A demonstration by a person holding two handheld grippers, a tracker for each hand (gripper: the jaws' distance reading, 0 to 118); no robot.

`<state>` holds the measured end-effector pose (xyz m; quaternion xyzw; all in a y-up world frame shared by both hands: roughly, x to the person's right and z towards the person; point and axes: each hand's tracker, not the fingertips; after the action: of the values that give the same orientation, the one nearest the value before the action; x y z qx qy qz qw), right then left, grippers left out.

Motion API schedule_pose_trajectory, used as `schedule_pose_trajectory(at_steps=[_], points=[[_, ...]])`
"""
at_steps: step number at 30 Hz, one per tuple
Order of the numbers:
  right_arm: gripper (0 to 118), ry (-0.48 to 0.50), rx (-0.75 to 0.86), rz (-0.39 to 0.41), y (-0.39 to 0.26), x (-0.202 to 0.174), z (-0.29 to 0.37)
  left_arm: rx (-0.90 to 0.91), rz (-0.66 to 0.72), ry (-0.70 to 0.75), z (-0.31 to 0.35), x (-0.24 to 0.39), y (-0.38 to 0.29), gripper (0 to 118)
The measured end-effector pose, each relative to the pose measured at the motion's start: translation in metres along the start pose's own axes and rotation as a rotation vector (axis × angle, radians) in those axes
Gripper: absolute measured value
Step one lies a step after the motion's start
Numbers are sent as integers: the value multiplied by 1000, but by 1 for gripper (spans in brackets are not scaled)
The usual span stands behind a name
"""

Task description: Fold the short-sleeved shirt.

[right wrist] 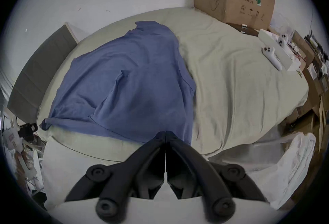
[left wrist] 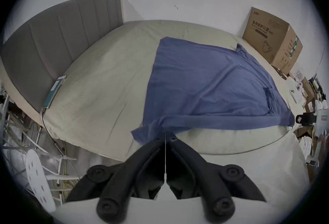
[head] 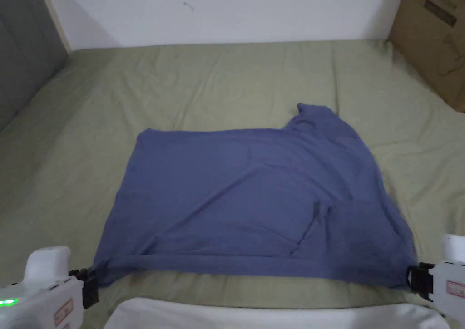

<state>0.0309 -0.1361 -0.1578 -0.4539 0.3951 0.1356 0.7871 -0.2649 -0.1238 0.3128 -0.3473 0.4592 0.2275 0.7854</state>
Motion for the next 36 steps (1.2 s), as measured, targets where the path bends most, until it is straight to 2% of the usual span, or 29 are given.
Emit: schedule_pose_trajectory(at_steps=[1, 2, 3, 4, 5, 6, 11, 14, 15, 16, 17, 23, 27, 28, 30, 31, 34, 35, 36], points=[[0, -2, -2, -6, -1, 1, 0, -1, 10, 0, -1, -4, -3, 4], [0, 0, -3, -10, -1, 2, 0, -10, 15, 2, -3, -6, -5, 20], [0, 4, -5, -11, -1, 2, 1, -29, 21, 1, -6, -8, -6, 47], [0, 6, -5, -11, -1, 3, 1, -36, 26, 0, -8, -11, -8, 85], [0, 5, -7, -8, -1, 3, 1, -34, 32, -5, -10, -13, -9, 101], [0, -3, -11, -1, -1, 3, 1, -25, 35, -6, -11, -14, -8, 104], [0, -10, -29, -3, 2, 4, -4, -31, 35, 6, -38, -20, 6, 101], [0, 3, -40, -22, 1, 4, -7, -57, 56, -53, -54, -23, 10, 97], [0, 3, -45, -26, 1, 6, -11, -95, 42, -64, -60, -20, 10, 82], [0, 3, -53, -27, 0, 6, -13, -81, 20, -35, -65, -16, 8, 32], [0, 2, -58, -26, -2, 6, -13, -95, -29, -28, -69, -13, 5, 0], [0, 11, -51, -16, -2, 7, -8, -67, 33, -19, -59, -13, 5, 0], [3, 34, -10, 6, 3, 4, -1, -56, 23, -10, -51, -12, 8, 0], [26, 34, -8, 6, 5, 4, -3, -54, 19, -12, -50, -11, 7, 0], [84, 32, -8, 1, 7, 6, -8, -54, 16, -11, -48, -11, 7, 0], [95, 31, -6, -4, 9, 6, -10, -55, 14, -10, -48, -10, 6, 0], [94, 40, -45, 4, 9, 11, -26, -61, 16, -8, -48, -11, 5, 0], [87, 34, -75, 18, 8, 12, -33, -65, 18, -9, -48, -11, 4, 0], [65, 31, -101, 22, 8, 12, -38, -67, 18, -8, -48, -11, 3, 0]])
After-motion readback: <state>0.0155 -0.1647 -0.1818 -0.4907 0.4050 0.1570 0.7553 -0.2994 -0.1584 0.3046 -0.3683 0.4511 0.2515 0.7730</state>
